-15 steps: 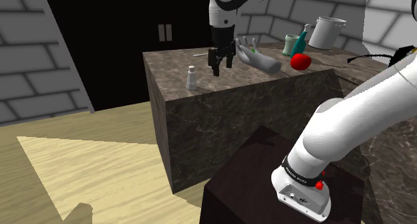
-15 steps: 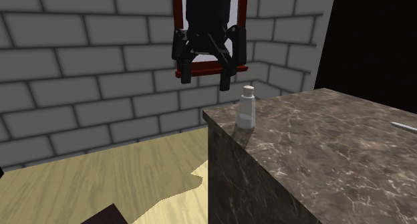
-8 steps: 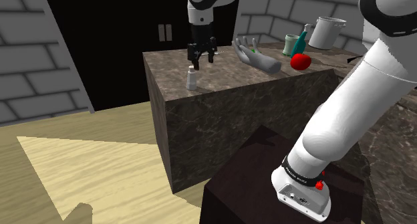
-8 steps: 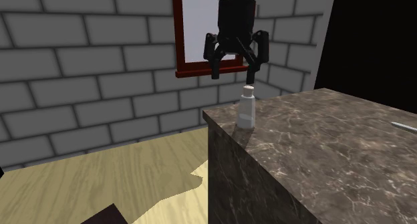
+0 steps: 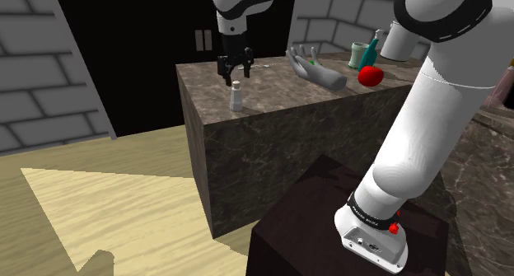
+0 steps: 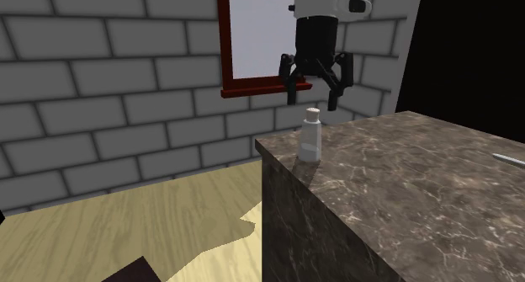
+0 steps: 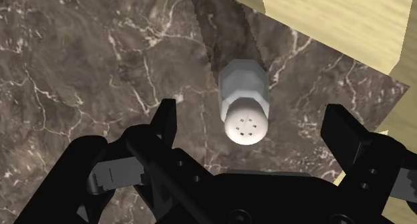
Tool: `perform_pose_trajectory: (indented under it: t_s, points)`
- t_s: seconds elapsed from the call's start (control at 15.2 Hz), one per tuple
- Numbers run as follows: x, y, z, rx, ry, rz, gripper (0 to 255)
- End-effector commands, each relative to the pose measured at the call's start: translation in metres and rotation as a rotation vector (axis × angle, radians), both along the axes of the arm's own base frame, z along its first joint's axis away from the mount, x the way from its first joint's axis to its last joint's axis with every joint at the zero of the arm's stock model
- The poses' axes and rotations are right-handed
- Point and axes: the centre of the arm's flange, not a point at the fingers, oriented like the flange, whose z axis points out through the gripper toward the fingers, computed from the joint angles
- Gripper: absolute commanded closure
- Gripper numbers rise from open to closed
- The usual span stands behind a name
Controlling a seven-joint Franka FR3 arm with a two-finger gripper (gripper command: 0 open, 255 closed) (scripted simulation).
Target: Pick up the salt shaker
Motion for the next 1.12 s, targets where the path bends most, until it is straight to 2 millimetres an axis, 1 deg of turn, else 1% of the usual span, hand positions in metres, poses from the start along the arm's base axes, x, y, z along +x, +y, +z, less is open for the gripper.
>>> perform_pose_trajectory:
  t_s: [0.0,0.2,0.33,0.4,0.99,1.06]
  points:
    - [0.0,0.0,-0.01,0.0,-0.001,0.0,0]
    - [0.0,0.0,-0.024,0.0,-0.001,0.0,0]
    - [0.0,0.0,-0.024,0.0,-0.001,0.0,0]
    - [0.0,0.0,-0.024,0.0,-0.001,0.0,255]
    - [0.0,0.0,-0.024,0.0,-0.001,0.0,255]
    - [0.0,0.0,-0.019,0.0,-0.001,0.0,255]
